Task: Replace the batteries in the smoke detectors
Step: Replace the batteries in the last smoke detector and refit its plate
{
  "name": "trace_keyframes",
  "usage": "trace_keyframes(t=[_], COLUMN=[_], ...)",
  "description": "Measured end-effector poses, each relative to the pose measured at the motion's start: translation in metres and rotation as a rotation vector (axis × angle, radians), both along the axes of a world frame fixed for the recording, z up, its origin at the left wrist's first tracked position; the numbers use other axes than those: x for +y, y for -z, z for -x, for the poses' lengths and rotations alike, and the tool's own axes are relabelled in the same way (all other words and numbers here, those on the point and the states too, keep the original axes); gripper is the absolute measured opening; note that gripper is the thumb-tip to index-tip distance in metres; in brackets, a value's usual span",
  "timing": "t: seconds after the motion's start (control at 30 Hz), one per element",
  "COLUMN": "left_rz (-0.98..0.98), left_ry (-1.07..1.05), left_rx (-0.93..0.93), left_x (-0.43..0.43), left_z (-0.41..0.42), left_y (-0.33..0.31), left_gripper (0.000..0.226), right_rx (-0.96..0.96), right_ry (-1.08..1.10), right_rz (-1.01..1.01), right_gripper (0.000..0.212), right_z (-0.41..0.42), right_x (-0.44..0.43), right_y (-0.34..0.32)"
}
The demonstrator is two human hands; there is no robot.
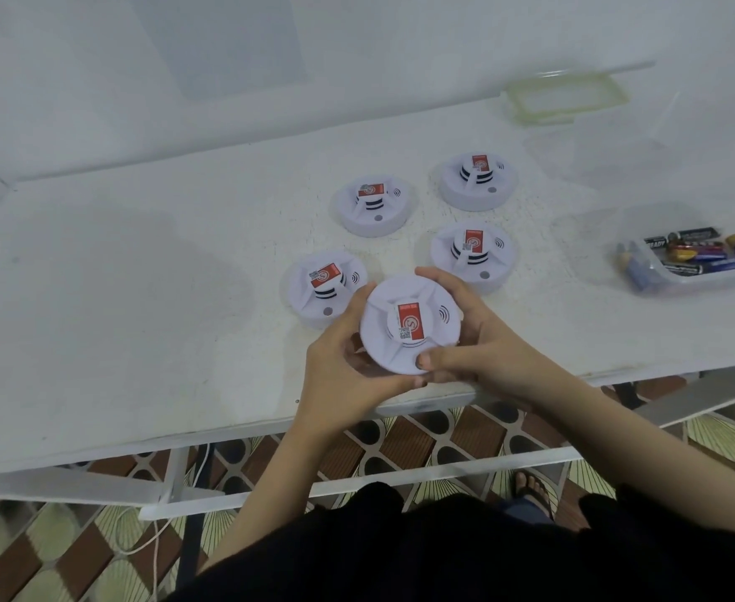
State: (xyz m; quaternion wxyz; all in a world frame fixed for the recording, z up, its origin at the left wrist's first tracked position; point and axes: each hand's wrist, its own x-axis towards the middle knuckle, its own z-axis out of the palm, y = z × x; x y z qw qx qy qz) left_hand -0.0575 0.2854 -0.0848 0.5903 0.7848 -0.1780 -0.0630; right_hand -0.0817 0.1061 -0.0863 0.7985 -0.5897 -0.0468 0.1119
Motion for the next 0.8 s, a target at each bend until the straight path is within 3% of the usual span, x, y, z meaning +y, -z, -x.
trace_keyframes(t=[0.8], left_rz=[-0.001], left_ry=[0.0], left_rx=[0.034], left_x=[0.0013], left_z=[-0.0008], left_y=[0.0012], left_gripper=[0.094], right_rx=[-0.009], right_ry=[-0.01], right_rz=[0.01], right_gripper=[0.083], right_z=[0.0003], right_x=[-0.0017], right_y=[0.003])
